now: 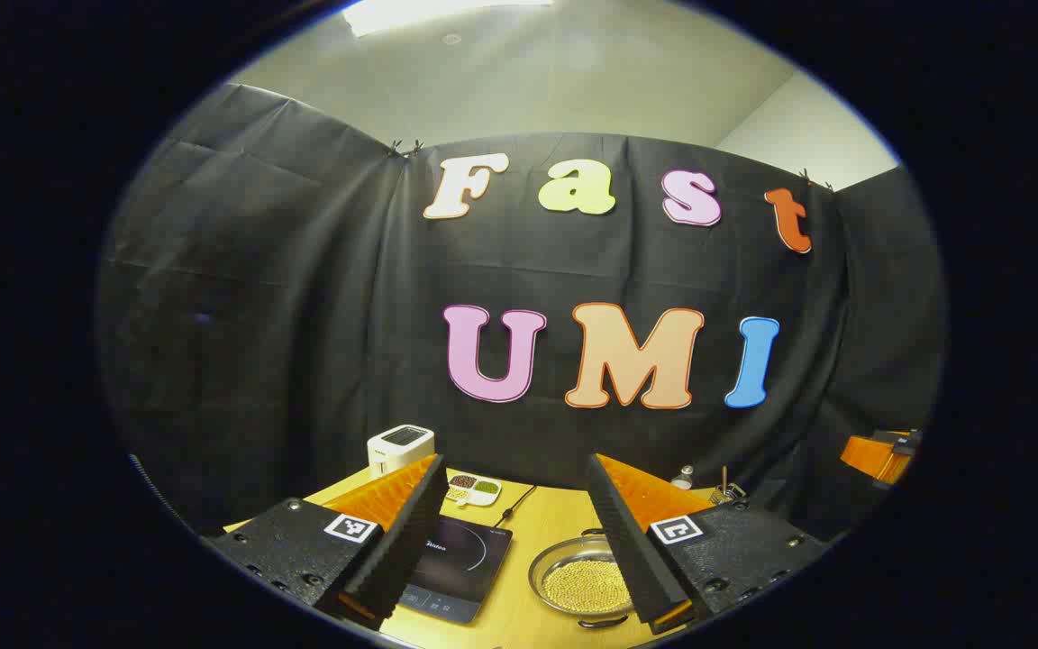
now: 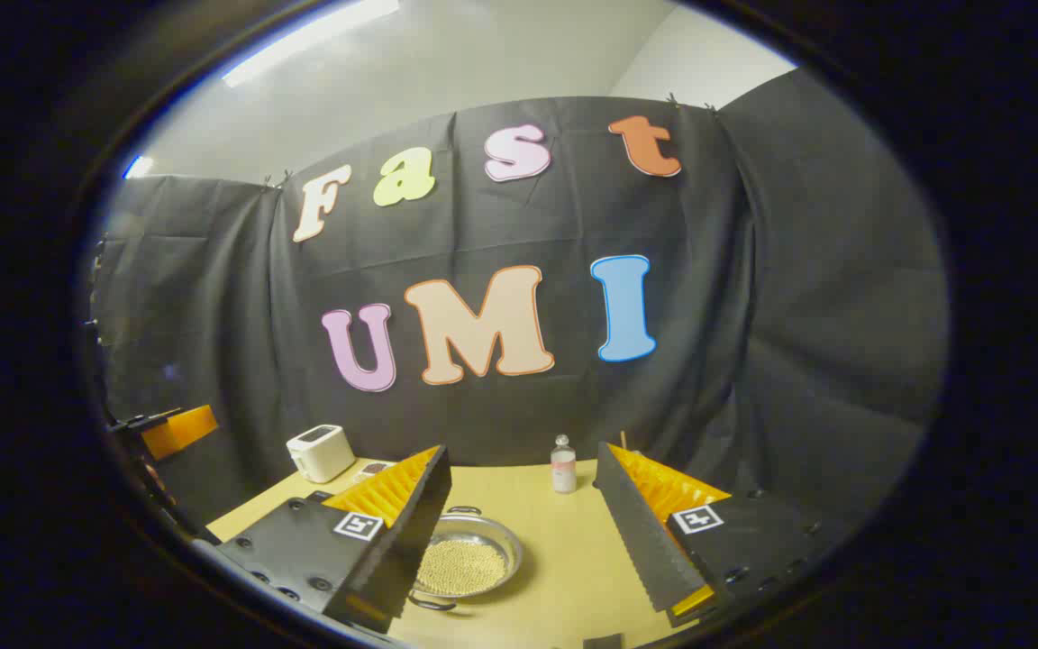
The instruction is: First push the handle of the pot to place it horizontally, then grasp the pot with both hands and set it on the induction cooktop.
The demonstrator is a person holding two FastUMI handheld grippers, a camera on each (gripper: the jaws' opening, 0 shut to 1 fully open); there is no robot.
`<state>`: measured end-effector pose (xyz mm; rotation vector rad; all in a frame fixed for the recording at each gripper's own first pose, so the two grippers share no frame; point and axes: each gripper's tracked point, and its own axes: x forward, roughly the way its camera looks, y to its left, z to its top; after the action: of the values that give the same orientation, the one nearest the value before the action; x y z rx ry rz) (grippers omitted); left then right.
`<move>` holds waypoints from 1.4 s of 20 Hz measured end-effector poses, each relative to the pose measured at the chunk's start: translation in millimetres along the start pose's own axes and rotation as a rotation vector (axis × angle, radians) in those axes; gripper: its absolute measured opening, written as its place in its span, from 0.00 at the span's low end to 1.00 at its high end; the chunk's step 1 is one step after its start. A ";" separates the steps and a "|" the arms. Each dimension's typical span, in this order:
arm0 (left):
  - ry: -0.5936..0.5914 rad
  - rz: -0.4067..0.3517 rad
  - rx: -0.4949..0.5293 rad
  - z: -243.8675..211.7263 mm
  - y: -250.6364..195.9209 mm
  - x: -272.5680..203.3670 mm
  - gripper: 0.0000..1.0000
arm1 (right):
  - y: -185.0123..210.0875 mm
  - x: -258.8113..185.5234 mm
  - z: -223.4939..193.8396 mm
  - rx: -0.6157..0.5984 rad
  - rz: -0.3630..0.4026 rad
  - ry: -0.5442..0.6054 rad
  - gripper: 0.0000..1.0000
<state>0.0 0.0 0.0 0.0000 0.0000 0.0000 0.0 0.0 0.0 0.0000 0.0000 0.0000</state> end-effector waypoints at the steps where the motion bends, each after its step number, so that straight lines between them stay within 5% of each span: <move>1: 0.001 -0.002 0.004 -1.7 -0.9 2.7 0.94 | 0.2 2.7 -0.2 0.003 0.000 0.003 0.92; 14: 0.073 -0.027 0.037 -20.5 32.0 33.7 0.90 | 32.4 28.4 -7.2 0.033 -0.078 0.018 0.92; 15: 0.082 -0.034 0.029 -23.5 32.9 35.1 0.90 | 36.5 29.6 -7.8 0.029 -0.081 0.015 1.00; 18: 0.102 -0.065 0.040 -31.5 38.6 39.4 0.95 | 45.7 30.1 -12.8 0.015 -0.101 0.014 1.00; 19: 0.112 -0.077 0.045 -33.9 39.5 41.0 0.90 | 48.8 31.2 -14.9 0.015 -0.110 0.020 0.92; 27: 0.105 -0.141 0.051 -36.1 59.7 43.7 0.90 | 96.0 27.9 -36.9 0.001 -0.118 0.045 0.86; 28: 0.105 -0.145 0.051 -37.5 63.6 44.0 0.94 | 101.5 28.7 -39.2 -0.003 -0.123 0.041 0.73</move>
<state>44.0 63.6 -37.5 0.0510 0.1048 -0.1447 28.7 101.5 -39.2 -0.0026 0.0406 -0.1235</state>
